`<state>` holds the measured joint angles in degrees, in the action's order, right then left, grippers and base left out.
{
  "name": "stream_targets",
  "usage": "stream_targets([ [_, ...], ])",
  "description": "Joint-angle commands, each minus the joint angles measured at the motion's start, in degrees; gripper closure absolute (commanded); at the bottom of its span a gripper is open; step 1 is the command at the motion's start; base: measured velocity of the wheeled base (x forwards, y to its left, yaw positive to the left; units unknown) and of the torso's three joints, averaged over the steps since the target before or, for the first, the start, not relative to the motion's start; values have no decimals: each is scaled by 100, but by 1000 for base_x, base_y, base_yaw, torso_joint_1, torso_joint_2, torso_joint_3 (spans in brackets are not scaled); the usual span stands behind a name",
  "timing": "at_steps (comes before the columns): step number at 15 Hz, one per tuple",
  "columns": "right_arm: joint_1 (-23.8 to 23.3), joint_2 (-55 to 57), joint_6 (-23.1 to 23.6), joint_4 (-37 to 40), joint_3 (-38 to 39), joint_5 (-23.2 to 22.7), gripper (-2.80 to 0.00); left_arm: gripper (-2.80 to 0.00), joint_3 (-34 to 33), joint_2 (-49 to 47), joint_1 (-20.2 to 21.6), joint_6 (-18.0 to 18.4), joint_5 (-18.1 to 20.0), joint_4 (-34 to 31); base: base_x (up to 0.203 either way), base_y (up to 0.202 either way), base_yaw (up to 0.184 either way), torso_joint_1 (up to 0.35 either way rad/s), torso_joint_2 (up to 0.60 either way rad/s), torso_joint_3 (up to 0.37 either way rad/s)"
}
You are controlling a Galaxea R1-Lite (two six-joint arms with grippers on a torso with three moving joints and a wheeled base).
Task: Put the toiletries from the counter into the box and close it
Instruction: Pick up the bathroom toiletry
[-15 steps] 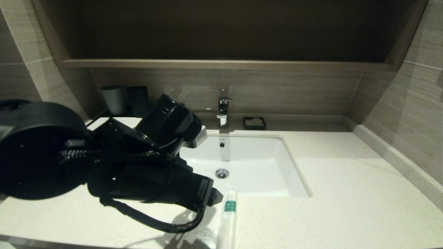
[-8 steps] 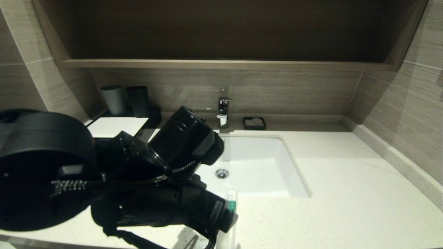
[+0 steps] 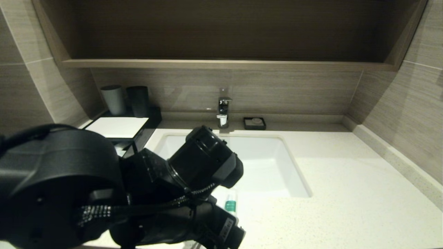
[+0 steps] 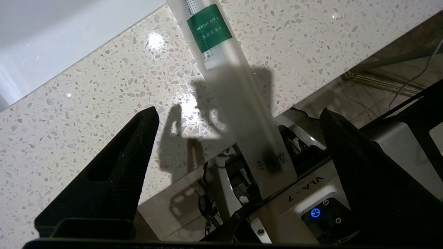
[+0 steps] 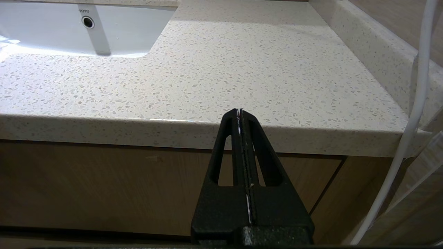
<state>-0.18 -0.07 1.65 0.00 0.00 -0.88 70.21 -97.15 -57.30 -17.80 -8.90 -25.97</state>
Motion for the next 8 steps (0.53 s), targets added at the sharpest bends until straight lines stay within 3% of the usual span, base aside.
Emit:
stream_targets([
  [1,1,1,2,0,1,0,0,-280,2,-110,-52,-22,-7,21,0,0,0,0,0,0],
  [8,1,-1,2,0,9,0,0,-280,11,-181,-166,-40,-12,39,0,0,0,0,0,0],
])
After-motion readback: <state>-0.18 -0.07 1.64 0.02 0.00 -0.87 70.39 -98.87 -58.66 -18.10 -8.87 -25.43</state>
